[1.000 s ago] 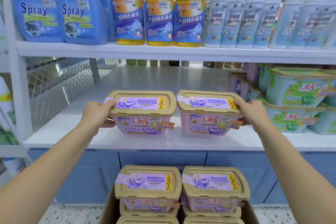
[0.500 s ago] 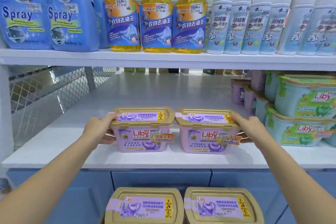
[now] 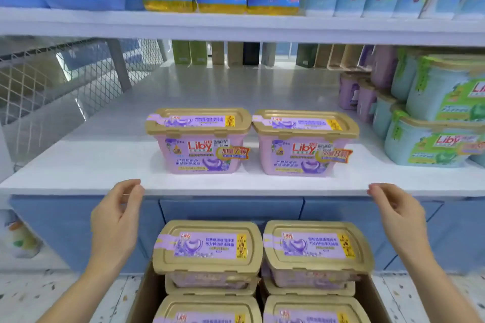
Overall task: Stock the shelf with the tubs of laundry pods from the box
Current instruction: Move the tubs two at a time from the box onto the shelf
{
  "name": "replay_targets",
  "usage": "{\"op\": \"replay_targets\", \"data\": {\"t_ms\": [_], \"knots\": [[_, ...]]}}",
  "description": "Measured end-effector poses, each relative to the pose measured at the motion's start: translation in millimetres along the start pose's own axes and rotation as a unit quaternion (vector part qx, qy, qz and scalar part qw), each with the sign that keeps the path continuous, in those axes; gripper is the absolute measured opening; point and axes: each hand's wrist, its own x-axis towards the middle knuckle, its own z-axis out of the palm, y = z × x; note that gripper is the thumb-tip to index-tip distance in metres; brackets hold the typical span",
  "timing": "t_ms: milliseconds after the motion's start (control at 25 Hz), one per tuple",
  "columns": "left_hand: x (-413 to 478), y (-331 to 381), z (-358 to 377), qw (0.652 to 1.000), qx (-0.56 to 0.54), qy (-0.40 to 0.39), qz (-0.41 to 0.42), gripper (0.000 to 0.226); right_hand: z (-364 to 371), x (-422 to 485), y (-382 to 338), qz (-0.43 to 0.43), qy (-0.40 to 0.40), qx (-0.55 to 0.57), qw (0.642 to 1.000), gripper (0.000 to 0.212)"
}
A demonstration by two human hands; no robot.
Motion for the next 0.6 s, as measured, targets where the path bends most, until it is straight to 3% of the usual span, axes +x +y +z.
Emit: {"op": "replay_targets", "data": {"t_ms": [80,280,400,480,600], "knots": [[-24.8,-17.9,-7.2,0.999,0.028,-0.020,-0.017,0.047,-10.3,-20.0,19.9,0.015,0.013,-0.047,0.999,0.015],[-52.0,-61.9,-0.8,0.977,0.124,-0.134,-0.115,0.057,-4.5,-52.7,50.1,0.097,-0.076,-0.102,0.987,0.049],[-61.2,-59.8,12.9,0.957,0.112,-0.195,-0.183,0.043,9.3,-63.0,50.6,0.140,-0.119,-0.111,0.977,0.065],[-64.2,-54.8,20.9,0.956,0.084,-0.191,-0.208,0.031,15.3,-66.5,46.9,0.184,-0.126,-0.092,0.970,0.061],[-64.5,-51.1,24.4,0.957,0.066,-0.174,-0.222,0.031,19.3,-65.3,46.8,0.219,-0.115,-0.073,0.966,0.049]]}}
